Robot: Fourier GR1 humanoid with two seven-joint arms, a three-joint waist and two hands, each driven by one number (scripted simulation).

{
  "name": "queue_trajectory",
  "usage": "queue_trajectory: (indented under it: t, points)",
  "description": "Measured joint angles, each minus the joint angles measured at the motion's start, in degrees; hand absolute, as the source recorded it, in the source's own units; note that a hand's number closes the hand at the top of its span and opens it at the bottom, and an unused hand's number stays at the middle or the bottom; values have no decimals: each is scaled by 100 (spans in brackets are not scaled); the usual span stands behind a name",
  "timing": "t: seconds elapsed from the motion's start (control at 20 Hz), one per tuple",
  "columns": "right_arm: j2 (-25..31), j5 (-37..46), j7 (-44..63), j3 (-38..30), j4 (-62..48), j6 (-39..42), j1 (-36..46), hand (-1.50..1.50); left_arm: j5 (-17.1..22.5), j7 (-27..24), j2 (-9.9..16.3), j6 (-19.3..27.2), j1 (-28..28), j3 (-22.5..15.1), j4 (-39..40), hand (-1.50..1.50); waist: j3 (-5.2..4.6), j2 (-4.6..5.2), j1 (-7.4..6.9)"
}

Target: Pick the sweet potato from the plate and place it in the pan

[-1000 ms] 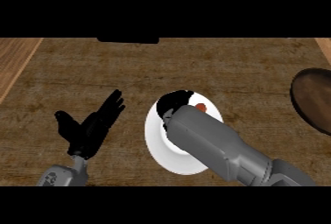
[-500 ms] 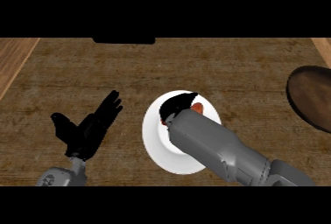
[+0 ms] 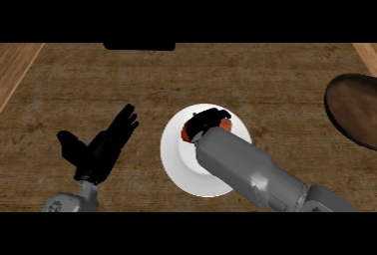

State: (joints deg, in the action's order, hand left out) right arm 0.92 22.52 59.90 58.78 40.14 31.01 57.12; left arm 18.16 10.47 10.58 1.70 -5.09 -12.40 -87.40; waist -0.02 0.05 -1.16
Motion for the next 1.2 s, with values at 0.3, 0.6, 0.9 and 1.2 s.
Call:
queue_trajectory:
  t: [0.3, 0.6, 0.9, 1.2]
  points:
    - [0, 778, -578, 148, -187, -7, 6, 150, -111, 75, -82, 59, 16, 37, -68, 0, 6, -16, 31]
    - [103, 1451, -1017, 164, -215, -85, -89, 150, -145, 26, -101, -53, -43, 164, 75, 0, 4, -17, 87]
    - [941, 1310, -1561, -337, 1221, -1644, -966, 150, -79, 59, -24, 59, 316, 336, -83, 0, 25, -173, 534]
    - [2001, 1598, -1931, -772, 2774, -3381, -1668, 150, -80, -2, 20, 148, 479, 475, -91, 0, 23, -236, 841]
